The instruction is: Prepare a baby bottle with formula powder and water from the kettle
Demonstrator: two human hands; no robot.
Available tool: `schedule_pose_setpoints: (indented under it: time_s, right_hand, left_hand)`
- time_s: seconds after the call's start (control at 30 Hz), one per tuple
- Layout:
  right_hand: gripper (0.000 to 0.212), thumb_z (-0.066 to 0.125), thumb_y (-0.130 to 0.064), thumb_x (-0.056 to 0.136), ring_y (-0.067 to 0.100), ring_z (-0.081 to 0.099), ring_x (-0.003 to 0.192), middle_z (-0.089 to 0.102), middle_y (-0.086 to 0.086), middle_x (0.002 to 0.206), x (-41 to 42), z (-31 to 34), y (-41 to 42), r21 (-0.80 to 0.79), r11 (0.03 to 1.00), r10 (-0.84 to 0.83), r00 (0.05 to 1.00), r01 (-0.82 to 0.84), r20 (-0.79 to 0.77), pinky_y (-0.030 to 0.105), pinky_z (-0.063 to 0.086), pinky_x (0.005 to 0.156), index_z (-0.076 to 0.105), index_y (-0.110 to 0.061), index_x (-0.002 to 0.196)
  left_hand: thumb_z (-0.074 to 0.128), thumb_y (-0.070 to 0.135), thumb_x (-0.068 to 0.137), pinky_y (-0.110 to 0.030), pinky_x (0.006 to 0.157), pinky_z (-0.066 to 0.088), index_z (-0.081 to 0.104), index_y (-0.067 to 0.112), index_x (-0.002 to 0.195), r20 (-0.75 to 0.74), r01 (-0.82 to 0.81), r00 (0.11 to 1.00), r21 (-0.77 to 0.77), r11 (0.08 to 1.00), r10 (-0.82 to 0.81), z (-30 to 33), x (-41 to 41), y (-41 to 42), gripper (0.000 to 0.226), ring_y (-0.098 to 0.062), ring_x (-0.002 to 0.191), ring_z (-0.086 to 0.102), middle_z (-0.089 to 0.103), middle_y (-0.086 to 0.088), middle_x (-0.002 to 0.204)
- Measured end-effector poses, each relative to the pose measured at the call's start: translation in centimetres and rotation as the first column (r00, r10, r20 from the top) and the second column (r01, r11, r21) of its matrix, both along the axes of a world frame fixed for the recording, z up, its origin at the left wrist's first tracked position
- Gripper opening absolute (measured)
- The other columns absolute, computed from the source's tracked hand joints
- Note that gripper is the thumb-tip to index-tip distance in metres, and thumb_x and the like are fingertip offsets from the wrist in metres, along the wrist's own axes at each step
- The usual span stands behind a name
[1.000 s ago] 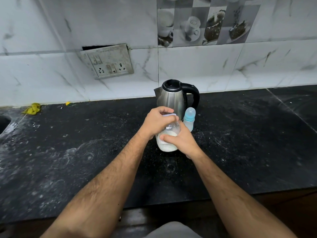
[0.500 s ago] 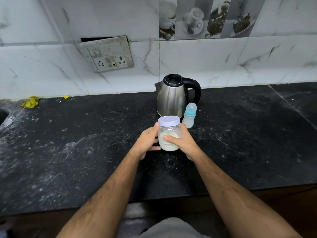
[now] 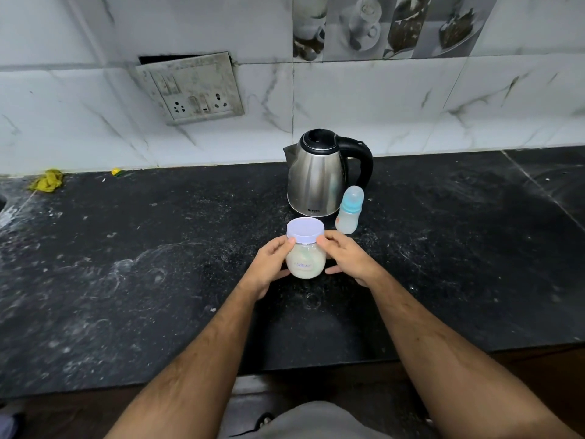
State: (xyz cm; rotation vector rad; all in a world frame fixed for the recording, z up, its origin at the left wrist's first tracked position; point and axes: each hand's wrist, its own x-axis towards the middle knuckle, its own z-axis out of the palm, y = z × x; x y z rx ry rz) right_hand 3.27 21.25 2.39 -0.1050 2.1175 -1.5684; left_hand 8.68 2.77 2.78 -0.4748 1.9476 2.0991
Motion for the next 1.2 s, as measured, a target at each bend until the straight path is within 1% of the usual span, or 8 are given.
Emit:
schedule_pose_setpoints:
  time_s: [0.1,0.2,0.3,0.4,0.6,0.87,1.0,1.2]
  right_hand:
    - [0.036,0.056,-0.041,0.098,0.016,0.06,0.121,0.065,0.0,0.124,-1.2,-0.6,-0.1,-0.095,0.994,-0.047,0.998,0.051,0.045,0.042,0.053,0.096,0.055,-0.017,0.125]
    - [0.038,0.055,-0.037,0.1,0.012,0.055,0.124,0.06,-0.003,0.131,-2.3,-0.6,-0.4,-0.12,0.991,-0.058,0.997,0.065,0.058,0.046,0.047,0.105,0.054,-0.019,0.133]
    - [0.04,0.054,-0.039,0.1,0.01,0.052,0.125,0.058,-0.009,0.132,-3.4,-0.3,-0.7,-0.092,0.994,-0.057,0.997,0.062,0.056,0.047,0.051,0.1,0.051,-0.028,0.138]
    - [0.044,0.054,-0.037,0.101,0.011,0.053,0.126,0.058,-0.006,0.135,-4.4,-0.2,-1.1,-0.088,0.995,-0.047,0.996,0.054,0.077,0.045,0.051,0.099,0.047,-0.026,0.143]
    - [0.042,0.049,-0.023,0.104,0.013,0.049,0.13,0.055,-0.007,0.139,-5.9,-0.3,-1.9,-0.167,0.983,-0.059,0.99,0.08,0.125,0.043,0.039,0.11,0.044,-0.02,0.145]
    - [0.048,0.051,-0.023,0.103,0.016,0.048,0.135,0.054,-0.004,0.141,-6.6,-1.2,-1.8,-0.238,0.965,-0.064,0.979,0.11,0.193,0.04,0.035,0.114,0.039,-0.025,0.149]
    - [0.049,0.051,-0.024,0.103,0.016,0.046,0.136,0.053,-0.003,0.145,-6.4,-1.2,-1.8,-0.244,0.963,-0.061,0.977,0.112,0.206,0.042,0.032,0.116,0.038,-0.027,0.15]
    - [0.056,0.049,-0.024,0.104,0.017,0.038,0.141,0.043,0.002,0.152,-5.9,-0.5,-1.7,-0.183,0.974,-0.097,0.977,0.133,0.189,0.043,0.031,0.118,0.027,-0.024,0.155]
  left_hand:
    - [0.046,0.045,0.101,-0.04,0.103,0.047,0.062,0.026,0.126,0.003,-0.006,1.0,0.024,1.0,0.005,0.0,-1.1,0.1,0.035,-0.014,0.122,0.059,0.068,0.006,0.125]
    - [0.038,0.054,0.101,-0.039,0.101,0.044,0.063,0.034,0.119,0.027,-0.01,1.0,-0.004,1.0,0.01,0.5,-2.8,0.1,0.037,-0.011,0.123,0.055,0.065,0.01,0.128]
    - [0.038,0.057,0.099,-0.045,0.105,0.043,0.06,0.038,0.118,0.065,0.0,0.998,-0.062,0.998,0.004,0.8,-4.3,-0.3,0.035,-0.012,0.121,0.052,0.061,0.011,0.126]
    - [0.039,0.055,0.1,-0.043,0.101,0.047,0.062,0.034,0.122,0.056,-0.007,0.998,-0.083,0.997,0.012,0.4,-5.4,-0.7,0.038,-0.013,0.118,0.058,0.066,0.01,0.124]
    - [0.044,0.046,0.101,-0.036,0.098,0.049,0.059,0.027,0.13,0.065,-0.028,0.997,-0.07,0.997,0.033,-0.2,-7.0,-0.5,0.038,-0.011,0.108,0.062,0.067,0.006,0.121]
    - [0.046,0.042,0.1,-0.038,0.101,0.049,0.063,0.031,0.119,0.063,-0.055,0.996,-0.059,0.997,0.058,-0.3,-7.9,-0.3,0.028,-0.014,0.111,0.062,0.067,0.007,0.116]
    - [0.046,0.043,0.1,-0.039,0.102,0.047,0.061,0.034,0.116,0.067,-0.047,0.996,-0.07,0.996,0.052,0.1,-7.6,-0.1,0.024,-0.015,0.115,0.059,0.065,0.006,0.121]
    - [0.046,0.045,0.1,-0.035,0.09,0.045,0.057,0.033,0.113,0.031,-0.097,0.994,-0.092,0.991,0.1,0.4,-7.2,0.2,0.021,-0.014,0.113,0.054,0.061,0.007,0.12]
